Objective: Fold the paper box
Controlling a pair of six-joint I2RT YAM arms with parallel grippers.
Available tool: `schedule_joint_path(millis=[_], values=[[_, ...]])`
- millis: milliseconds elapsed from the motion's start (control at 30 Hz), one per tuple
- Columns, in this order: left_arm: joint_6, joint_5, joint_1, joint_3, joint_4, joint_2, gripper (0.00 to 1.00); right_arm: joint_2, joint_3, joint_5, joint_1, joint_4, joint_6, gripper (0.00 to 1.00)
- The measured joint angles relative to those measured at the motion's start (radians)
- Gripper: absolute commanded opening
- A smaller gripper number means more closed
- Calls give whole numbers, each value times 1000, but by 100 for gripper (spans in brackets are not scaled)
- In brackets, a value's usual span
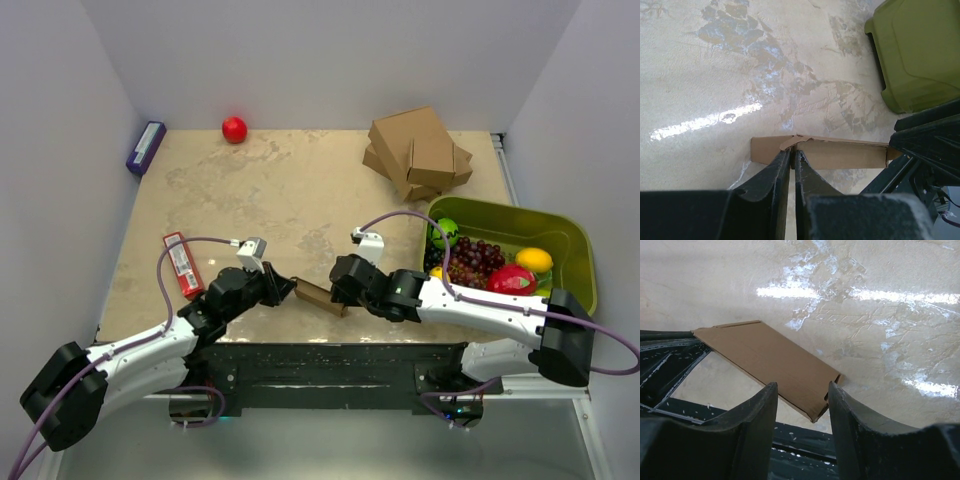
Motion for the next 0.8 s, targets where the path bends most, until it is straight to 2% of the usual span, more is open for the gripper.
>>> schedule_joint_path(millis=[800], values=[[-1, 0, 0, 13, -13, 11, 13, -23, -18, -7, 21, 0, 19, 46]])
